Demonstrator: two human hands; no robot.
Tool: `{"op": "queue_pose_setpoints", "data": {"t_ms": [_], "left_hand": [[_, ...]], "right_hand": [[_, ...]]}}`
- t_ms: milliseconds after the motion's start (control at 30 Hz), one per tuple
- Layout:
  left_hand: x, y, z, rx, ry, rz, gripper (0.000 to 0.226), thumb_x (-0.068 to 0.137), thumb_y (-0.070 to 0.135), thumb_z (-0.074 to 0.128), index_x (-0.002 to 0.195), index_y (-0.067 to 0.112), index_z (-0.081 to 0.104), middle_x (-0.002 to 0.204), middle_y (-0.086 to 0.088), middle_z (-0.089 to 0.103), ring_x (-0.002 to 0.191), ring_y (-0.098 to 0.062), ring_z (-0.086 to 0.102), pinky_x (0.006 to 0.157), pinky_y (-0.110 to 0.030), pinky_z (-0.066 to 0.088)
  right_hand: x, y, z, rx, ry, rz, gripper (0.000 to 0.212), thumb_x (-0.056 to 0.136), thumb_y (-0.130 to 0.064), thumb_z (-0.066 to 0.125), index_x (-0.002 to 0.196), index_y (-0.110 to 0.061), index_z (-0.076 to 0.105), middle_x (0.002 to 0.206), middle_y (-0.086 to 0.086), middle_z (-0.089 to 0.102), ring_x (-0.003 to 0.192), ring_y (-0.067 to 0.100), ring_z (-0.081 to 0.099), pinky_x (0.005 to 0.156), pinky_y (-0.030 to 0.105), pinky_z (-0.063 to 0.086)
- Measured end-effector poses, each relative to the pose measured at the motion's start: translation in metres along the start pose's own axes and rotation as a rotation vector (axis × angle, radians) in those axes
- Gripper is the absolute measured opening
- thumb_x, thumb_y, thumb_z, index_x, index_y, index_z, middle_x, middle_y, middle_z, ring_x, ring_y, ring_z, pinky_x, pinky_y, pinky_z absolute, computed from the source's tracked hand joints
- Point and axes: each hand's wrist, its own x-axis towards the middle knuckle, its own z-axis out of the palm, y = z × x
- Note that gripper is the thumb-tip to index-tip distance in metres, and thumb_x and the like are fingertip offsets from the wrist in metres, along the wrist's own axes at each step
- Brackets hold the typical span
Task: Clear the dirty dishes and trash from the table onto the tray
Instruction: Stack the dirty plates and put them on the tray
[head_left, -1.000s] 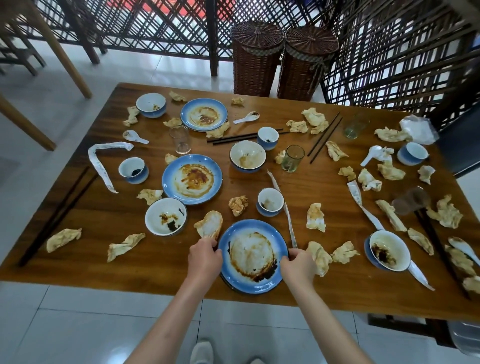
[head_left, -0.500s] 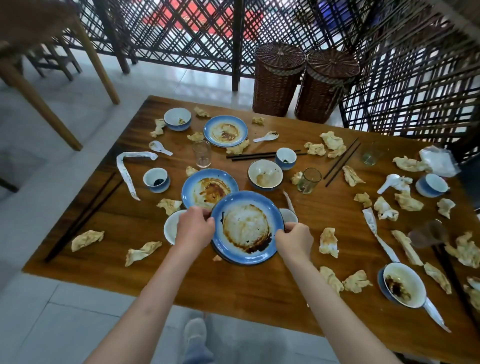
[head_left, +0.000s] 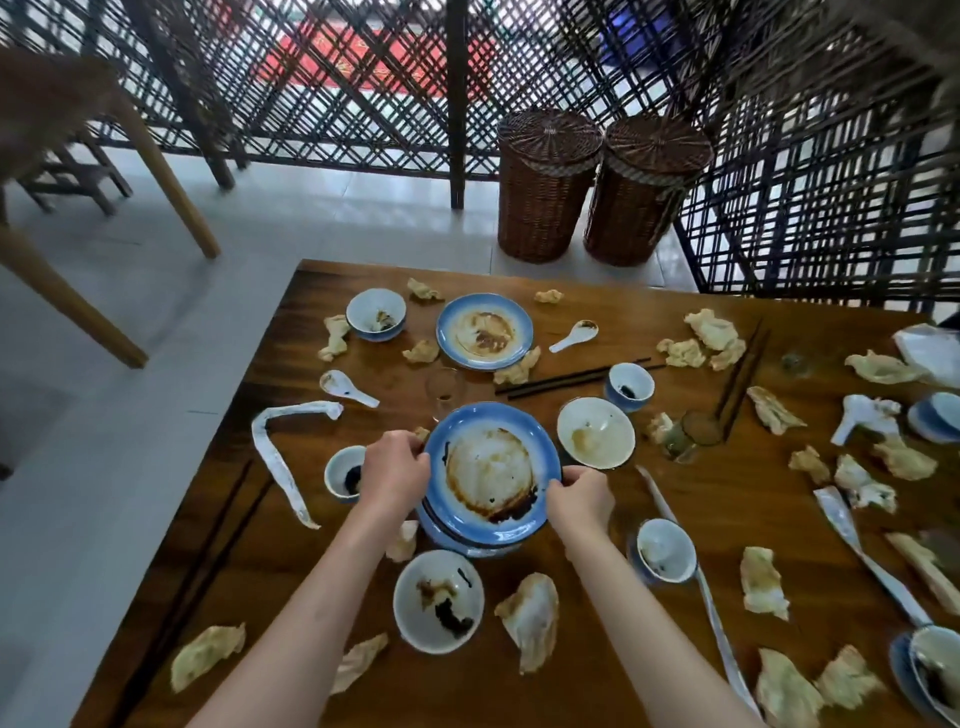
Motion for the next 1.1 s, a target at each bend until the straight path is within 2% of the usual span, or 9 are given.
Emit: {"op": "queue_pose_setpoints", "data": {"t_ms": [200, 333, 433, 500, 600, 833, 900, 1033, 1100], "left_hand": [[0.019, -0.017, 0.019, 0.055, -0.055, -0.048, 0.02, 0.091, 0.012, 0.054, 0.107, 0.008, 0.065, 0.098, -0.008, 0.068, 0.091, -0.022, 0.063, 0.076, -0.034, 0.054], [0.02, -0.021, 0.031, 0.108, -0.06, -0.046, 0.017, 0.091, 0.012, 0.053, 0.103, 0.009, 0.065, 0.097, -0.007, 0.068, 0.09, -0.021, 0.063, 0.069, -0.029, 0.049], [0.02, -0.024, 0.037, 0.153, -0.069, -0.046, 0.017, 0.091, 0.012, 0.052, 0.101, 0.008, 0.066, 0.095, -0.007, 0.068, 0.089, -0.02, 0.063, 0.068, -0.028, 0.049], [0.021, -0.024, 0.04, 0.166, -0.064, -0.057, 0.017, 0.092, 0.012, 0.052, 0.1, 0.009, 0.066, 0.092, -0.005, 0.067, 0.085, -0.018, 0.063, 0.064, -0.025, 0.048], [0.022, -0.024, 0.042, 0.178, -0.061, -0.061, 0.017, 0.093, 0.011, 0.051, 0.1, 0.009, 0.066, 0.092, -0.005, 0.067, 0.084, -0.018, 0.063, 0.062, -0.024, 0.046], [0.021, -0.022, 0.042, 0.231, -0.053, -0.068, 0.015, 0.091, 0.01, 0.054, 0.103, 0.008, 0.063, 0.097, -0.007, 0.065, 0.086, -0.019, 0.063, 0.068, -0.028, 0.054], [0.02, -0.021, 0.041, 0.251, -0.051, -0.067, 0.016, 0.091, 0.01, 0.054, 0.105, 0.009, 0.063, 0.1, -0.007, 0.064, 0.088, -0.019, 0.062, 0.068, -0.028, 0.053], [0.019, -0.02, 0.041, 0.264, -0.049, -0.07, 0.017, 0.091, 0.009, 0.055, 0.106, 0.009, 0.063, 0.102, -0.008, 0.064, 0.09, -0.019, 0.062, 0.07, -0.028, 0.054], [0.018, -0.02, 0.041, 0.268, -0.047, -0.069, 0.018, 0.091, 0.008, 0.055, 0.107, 0.008, 0.063, 0.102, -0.008, 0.063, 0.09, -0.019, 0.062, 0.071, -0.028, 0.054]], "right_hand": [[0.011, 0.001, 0.028, -0.064, 0.009, 0.089, 0.017, 0.091, -0.006, 0.052, 0.099, -0.006, 0.067, 0.099, 0.008, 0.068, 0.084, 0.02, 0.059, 0.063, 0.024, 0.04], [0.011, 0.008, 0.031, -0.128, 0.027, 0.107, 0.014, 0.09, -0.004, 0.052, 0.094, -0.006, 0.065, 0.095, 0.008, 0.067, 0.072, 0.017, 0.053, 0.049, 0.021, 0.035], [0.011, 0.01, 0.031, -0.148, 0.038, 0.121, 0.012, 0.089, -0.004, 0.053, 0.09, -0.007, 0.064, 0.092, 0.006, 0.066, 0.071, 0.016, 0.051, 0.055, 0.022, 0.037], [0.013, 0.01, 0.032, -0.15, 0.038, 0.122, 0.01, 0.089, -0.005, 0.054, 0.088, -0.009, 0.063, 0.092, 0.006, 0.066, 0.071, 0.015, 0.051, 0.051, 0.022, 0.035], [0.015, 0.011, 0.033, -0.162, 0.04, 0.124, 0.012, 0.089, -0.006, 0.054, 0.093, -0.008, 0.065, 0.094, 0.006, 0.066, 0.073, 0.016, 0.052, 0.056, 0.024, 0.039], [0.015, 0.012, 0.036, -0.161, 0.007, 0.122, 0.018, 0.09, -0.006, 0.051, 0.102, -0.006, 0.065, 0.1, 0.008, 0.067, 0.086, 0.021, 0.061, 0.059, 0.025, 0.042], [0.015, 0.013, 0.036, -0.141, -0.003, 0.115, 0.017, 0.09, -0.005, 0.051, 0.099, -0.006, 0.064, 0.098, 0.007, 0.066, 0.082, 0.02, 0.06, 0.054, 0.022, 0.039], [0.015, 0.013, 0.035, -0.146, 0.003, 0.11, 0.015, 0.088, -0.003, 0.051, 0.079, -0.009, 0.061, 0.082, 0.004, 0.063, 0.062, 0.01, 0.052, 0.042, 0.019, 0.03], [0.016, 0.014, 0.034, -0.13, -0.005, 0.112, 0.018, 0.088, -0.003, 0.05, 0.076, -0.01, 0.061, 0.078, 0.002, 0.063, 0.063, 0.01, 0.055, 0.042, 0.019, 0.032]]}}
